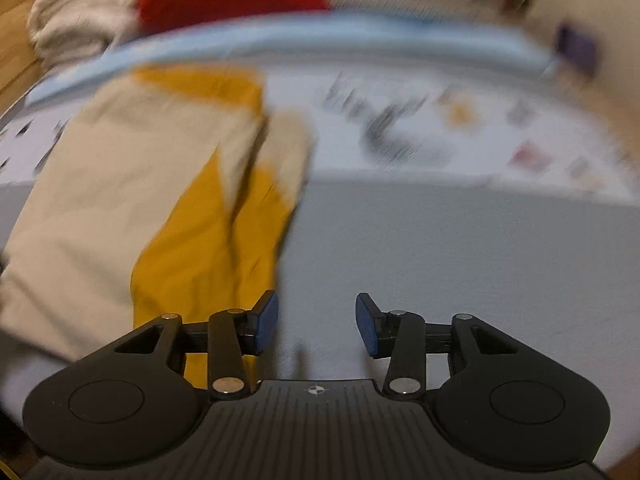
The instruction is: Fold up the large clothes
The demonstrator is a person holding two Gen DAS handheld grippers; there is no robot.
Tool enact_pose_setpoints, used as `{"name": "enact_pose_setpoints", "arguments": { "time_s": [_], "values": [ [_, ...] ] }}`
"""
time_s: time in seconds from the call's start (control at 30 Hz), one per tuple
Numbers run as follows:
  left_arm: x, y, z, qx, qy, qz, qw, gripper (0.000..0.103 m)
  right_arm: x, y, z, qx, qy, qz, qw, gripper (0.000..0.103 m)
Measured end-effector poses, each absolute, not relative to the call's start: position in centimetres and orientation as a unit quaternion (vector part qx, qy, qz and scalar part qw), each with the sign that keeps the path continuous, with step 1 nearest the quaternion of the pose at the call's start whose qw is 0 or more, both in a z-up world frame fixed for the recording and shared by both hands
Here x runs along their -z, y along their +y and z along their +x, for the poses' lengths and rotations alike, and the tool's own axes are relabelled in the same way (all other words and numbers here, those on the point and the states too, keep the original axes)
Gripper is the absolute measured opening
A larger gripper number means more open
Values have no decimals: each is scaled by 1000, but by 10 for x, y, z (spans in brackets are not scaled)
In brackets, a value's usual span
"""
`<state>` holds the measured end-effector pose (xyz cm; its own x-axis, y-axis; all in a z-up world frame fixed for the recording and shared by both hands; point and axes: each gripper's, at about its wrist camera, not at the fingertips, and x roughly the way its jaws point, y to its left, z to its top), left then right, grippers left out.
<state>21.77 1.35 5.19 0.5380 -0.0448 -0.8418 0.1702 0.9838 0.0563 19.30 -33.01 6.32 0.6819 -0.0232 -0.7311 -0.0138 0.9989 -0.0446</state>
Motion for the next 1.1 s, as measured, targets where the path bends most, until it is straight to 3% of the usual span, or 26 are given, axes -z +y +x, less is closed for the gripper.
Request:
{"name": "enact_pose_setpoints", "arguments": {
  "time_s": [0.03,0.07,0.1,0.23,0.47,1.1],
  "values": [
    [-62,14,202,58,460,58,884,93,-75,-330,177,15,365,-17,931,61],
    [-74,13,185,50,440,46,895,102,-85,-330,162,23,337,-10,941,73],
    [-83,12,170,41,425,35,904,102,-92,-329,147,27,313,-5,949,85],
    [-109,-2,109,1,368,-7,930,103,-105,-317,87,25,254,-10,967,101],
    [-105,-44,39,-27,333,-22,942,103,-120,-279,28,-12,249,-20,968,102],
    [-94,-46,37,-12,335,-14,942,103,-120,-225,1,-25,257,-42,965,102]
  ]
}}
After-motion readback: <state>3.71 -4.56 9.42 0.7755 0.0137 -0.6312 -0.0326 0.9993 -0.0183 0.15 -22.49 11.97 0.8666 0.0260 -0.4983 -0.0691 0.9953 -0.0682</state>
